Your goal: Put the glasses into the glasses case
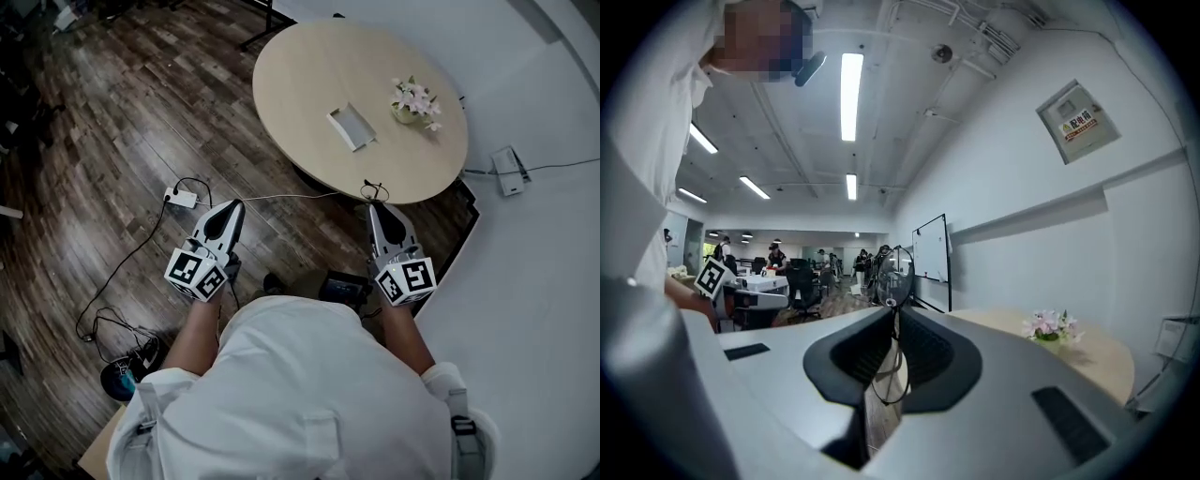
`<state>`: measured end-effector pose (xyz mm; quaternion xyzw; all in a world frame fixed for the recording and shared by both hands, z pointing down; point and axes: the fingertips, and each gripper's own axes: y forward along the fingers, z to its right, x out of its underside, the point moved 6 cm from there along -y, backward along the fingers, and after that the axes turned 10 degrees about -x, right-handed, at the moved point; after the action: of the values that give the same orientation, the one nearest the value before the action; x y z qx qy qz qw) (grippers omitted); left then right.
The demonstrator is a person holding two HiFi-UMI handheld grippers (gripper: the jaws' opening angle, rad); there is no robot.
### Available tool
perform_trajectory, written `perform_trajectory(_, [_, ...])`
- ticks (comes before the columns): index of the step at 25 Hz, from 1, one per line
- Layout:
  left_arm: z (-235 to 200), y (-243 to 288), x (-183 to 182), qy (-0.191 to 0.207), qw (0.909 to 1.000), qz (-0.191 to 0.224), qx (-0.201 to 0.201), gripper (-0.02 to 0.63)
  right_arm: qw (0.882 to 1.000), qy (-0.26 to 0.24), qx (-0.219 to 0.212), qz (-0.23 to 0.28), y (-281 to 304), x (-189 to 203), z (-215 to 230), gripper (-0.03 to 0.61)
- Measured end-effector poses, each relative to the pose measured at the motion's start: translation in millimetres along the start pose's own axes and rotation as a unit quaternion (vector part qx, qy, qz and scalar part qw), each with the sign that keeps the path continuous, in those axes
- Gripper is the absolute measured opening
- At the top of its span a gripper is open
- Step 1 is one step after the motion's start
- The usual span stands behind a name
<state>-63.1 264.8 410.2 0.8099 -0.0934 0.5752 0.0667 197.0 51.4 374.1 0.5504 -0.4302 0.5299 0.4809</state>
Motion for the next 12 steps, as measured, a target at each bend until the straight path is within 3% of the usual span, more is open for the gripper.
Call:
perform_trajectory(6, [-27,35,-2,-0.011,0.9999,-0.001,-0.003,0.012,1.0,0.023,0.006,-0.01,33,4,23,0.04])
perform_trajectory(12, [-50,84,-15,0.002,0.9999,-0.009,-0.005,0.012,0.999,0.044,0.012,0.007,81,11,67,0.04])
